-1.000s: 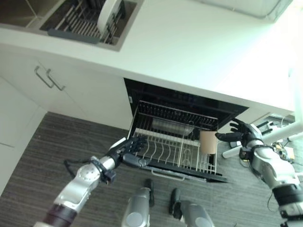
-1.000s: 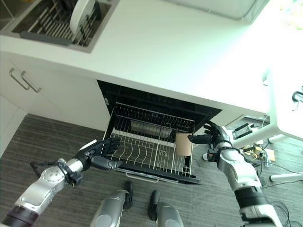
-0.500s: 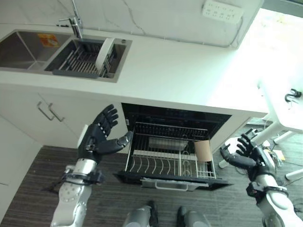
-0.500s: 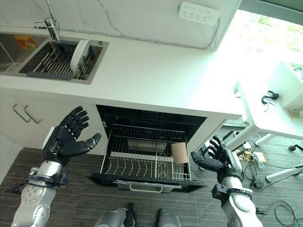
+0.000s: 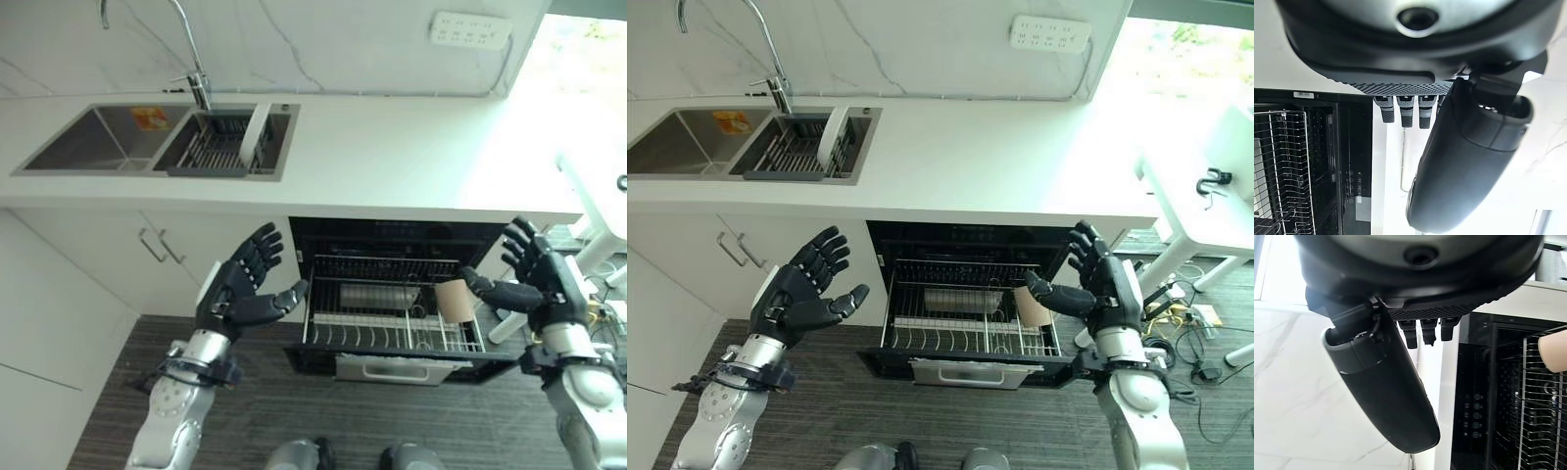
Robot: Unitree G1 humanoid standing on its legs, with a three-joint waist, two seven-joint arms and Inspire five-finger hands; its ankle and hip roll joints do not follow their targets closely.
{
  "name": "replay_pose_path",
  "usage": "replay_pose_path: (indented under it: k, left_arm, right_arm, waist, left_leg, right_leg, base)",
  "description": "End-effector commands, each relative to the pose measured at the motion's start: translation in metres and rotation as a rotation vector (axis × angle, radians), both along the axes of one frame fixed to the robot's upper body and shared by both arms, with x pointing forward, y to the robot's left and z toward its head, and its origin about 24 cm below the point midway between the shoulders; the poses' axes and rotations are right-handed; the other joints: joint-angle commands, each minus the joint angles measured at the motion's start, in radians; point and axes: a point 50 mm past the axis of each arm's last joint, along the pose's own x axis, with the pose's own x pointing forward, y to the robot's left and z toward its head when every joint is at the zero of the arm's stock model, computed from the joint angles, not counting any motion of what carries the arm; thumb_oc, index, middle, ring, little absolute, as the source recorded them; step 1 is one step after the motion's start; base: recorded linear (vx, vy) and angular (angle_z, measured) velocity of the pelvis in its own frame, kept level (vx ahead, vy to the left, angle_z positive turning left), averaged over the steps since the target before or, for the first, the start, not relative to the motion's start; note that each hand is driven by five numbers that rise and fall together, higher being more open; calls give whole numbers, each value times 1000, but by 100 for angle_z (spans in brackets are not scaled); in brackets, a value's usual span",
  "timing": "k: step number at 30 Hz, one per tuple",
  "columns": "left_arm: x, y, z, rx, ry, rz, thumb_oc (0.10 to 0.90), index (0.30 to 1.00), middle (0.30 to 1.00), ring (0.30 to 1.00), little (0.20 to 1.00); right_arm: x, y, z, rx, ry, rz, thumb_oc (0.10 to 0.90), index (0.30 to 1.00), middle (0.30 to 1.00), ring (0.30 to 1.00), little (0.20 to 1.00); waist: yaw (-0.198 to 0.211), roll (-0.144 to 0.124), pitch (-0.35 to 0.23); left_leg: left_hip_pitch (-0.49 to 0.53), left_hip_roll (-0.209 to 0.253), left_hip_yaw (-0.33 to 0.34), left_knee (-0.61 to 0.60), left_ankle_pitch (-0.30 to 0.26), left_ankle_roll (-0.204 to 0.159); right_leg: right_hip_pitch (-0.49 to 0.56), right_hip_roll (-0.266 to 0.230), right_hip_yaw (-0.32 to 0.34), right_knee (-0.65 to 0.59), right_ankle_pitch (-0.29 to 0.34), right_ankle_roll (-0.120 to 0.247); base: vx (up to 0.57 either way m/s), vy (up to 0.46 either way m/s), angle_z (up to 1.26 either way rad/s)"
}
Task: Place the dishes in the dishwasher.
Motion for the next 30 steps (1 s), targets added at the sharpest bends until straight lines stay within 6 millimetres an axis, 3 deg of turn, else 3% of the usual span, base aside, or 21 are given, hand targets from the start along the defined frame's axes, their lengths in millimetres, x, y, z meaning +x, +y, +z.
replay_pose_path:
  k: [1, 3, 5, 7, 9, 11, 12, 13, 15, 17, 19, 20, 21, 23, 24, 30]
  left_arm:
    - [-7, -3, 43, -51, -241, -18, 800, 900, 900, 900, 900]
    - [-14, 1, 39, -75, -233, 7, 800, 900, 900, 900, 900]
    - [-14, 2, 38, -85, -236, 20, 800, 900, 900, 900, 900]
    - [-13, 3, 39, -81, -251, 16, 800, 900, 900, 900, 900]
    - [-8, 2, 41, -90, -244, -11, 800, 900, 900, 900, 900]
    - [-3, 2, 45, -73, -249, -34, 800, 900, 900, 900, 900]
    - [0, 1, 47, -56, -255, -43, 800, 900, 900, 900, 900]
    - [0, 1, 48, -41, -261, -40, 800, 900, 900, 900, 900]
    - [0, 3, 50, -29, -273, -26, 800, 900, 900, 900, 900]
    - [1, 4, 52, -27, -276, -24, 800, 900, 900, 900, 900]
    - [7, 3, 56, -16, -285, -38, 800, 900, 900, 900, 900]
    - [8, 2, 57, -18, -287, -43, 800, 900, 900, 900, 900]
    - [8, 1, 57, -18, -288, -44, 800, 900, 900, 900, 900]
    - [7, -8, 59, 35, -315, -60, 800, 900, 900, 900, 900]
    - [5, -11, 62, 64, -347, -60, 800, 900, 900, 900, 900]
    - [8, -16, 73, 5, -404, -47, 800, 900, 900, 900, 900]
  right_arm:
    - [6, -7, 55, -75, -264, -6, 800, 900, 900, 900, 900]
    - [3, -9, 63, -105, -281, 2, 800, 900, 900, 900, 900]
    - [5, -8, 68, -121, -293, 9, 800, 900, 900, 900, 900]
    - [8, -8, 77, -136, -317, 2, 800, 900, 900, 900, 900]
    - [5, -10, 76, -139, -323, -17, 800, 900, 900, 900, 900]
    - [2, -13, 73, -120, -324, -33, 800, 900, 900, 900, 900]
    - [1, -13, 70, -101, -321, -35, 800, 900, 900, 900, 900]
    - [1, -11, 66, -85, -317, -29, 800, 900, 900, 900, 900]
    - [6, -3, 60, -72, -309, -5, 800, 900, 900, 900, 900]
    - [11, 4, 58, -80, -310, 4, 800, 900, 900, 900, 900]
    - [14, 8, 60, -81, -321, -8, 800, 900, 900, 900, 900]
    - [14, 7, 61, -82, -325, -12, 800, 900, 900, 900, 900]
    - [13, 6, 62, -81, -327, -12, 800, 900, 900, 900, 900]
    - [9, 1, 61, -71, -341, -14, 800, 900, 900, 900, 900]
    - [8, 0, 61, -71, -341, -10, 800, 900, 900, 900, 900]
    - [12, 2, 64, -87, -357, -31, 800, 900, 900, 900, 900]
  waist:
    - [-2, 4, -76]
    - [-9, 12, -102]
    - [-7, 18, -109]
    - [-13, 31, -117]
    - [-20, 27, -119]
    - [-27, 19, -118]
    - [-24, 12, -116]
    - [-12, 5, -114]
    - [17, 7, -112]
    - [22, 24, -108]
    - [14, 40, -107]
    - [9, 39, -107]
    - [5, 38, -110]
    - [-10, 5, -109]
    - [-15, -1, -116]
    - [-19, 0, -142]
  left_leg:
    - [28, 188, -100, -107, 80, -68]
    - [12, 253, -137, -107, 85, -94]
    - [17, 246, -150, -107, 73, -101]
    - [21, 240, -103, -107, 55, -114]
    - [19, 209, -75, -107, 42, -113]
    - [13, 168, -65, -107, 31, -101]
    - [11, 140, -52, -107, 18, -93]
    - [12, 118, -34, -107, 1, -83]
    - [12, 99, -4, -107, -25, -65]
    - [9, 93, -10, -107, -43, -44]
    - [-7, 79, -46, -107, -62, -18]
    - [-12, 69, -62, -107, -65, -12]
    - [-17, 65, -67, -107, -66, -11]
    - [-16, 5, -80, -107, -70, 4]
    - [-9, 1, -72, -107, -73, 8]
    - [7, 8, -62, -107, -69, 0]
  right_leg:
    - [16, 69, 19, 12, -80, -6]
    - [-5, 19, 53, 12, -75, 20]
    - [-11, -11, 63, 12, -71, 40]
    - [-38, -89, 46, 12, -37, 103]
    - [-65, -144, 47, 12, 1, 151]
    - [-88, -189, 68, 12, 40, 177]
    - [-102, -230, 58, 12, 96, 187]
    - [-111, -268, 19, 12, 164, 195]
    - [-105, -303, -68, 12, 219, 205]
    - [-87, -252, -91, 12, 196, 189]
    - [-78, -102, -113, 12, 67, 143]
    - [-77, -43, -107, 12, 14, 117]
    - [-81, -26, -104, 12, 6, 108]
    - [-113, 57, -60, 12, -38, 67]
    - [-117, 67, -32, 12, -46, 60]
    - [-95, 97, -9, 12, -81, 34]
  base:
    - [33, 565, -20]
    - [22, 720, -28]
    - [-12, 658, -33]
    - [-80, 872, -45]
    - [-58, 651, -53]
    - [-32, 488, 11]
    - [-38, 533, 25]
    - [-46, 495, 22]
    - [-54, 401, 9]
    - [-33, 353, -48]
    - [0, 302, -20]
    - [20, 121, 58]
    - [49, 61, 58]
    - [134, -111, 28]
    - [202, -263, 30]
    - [152, -163, 7]
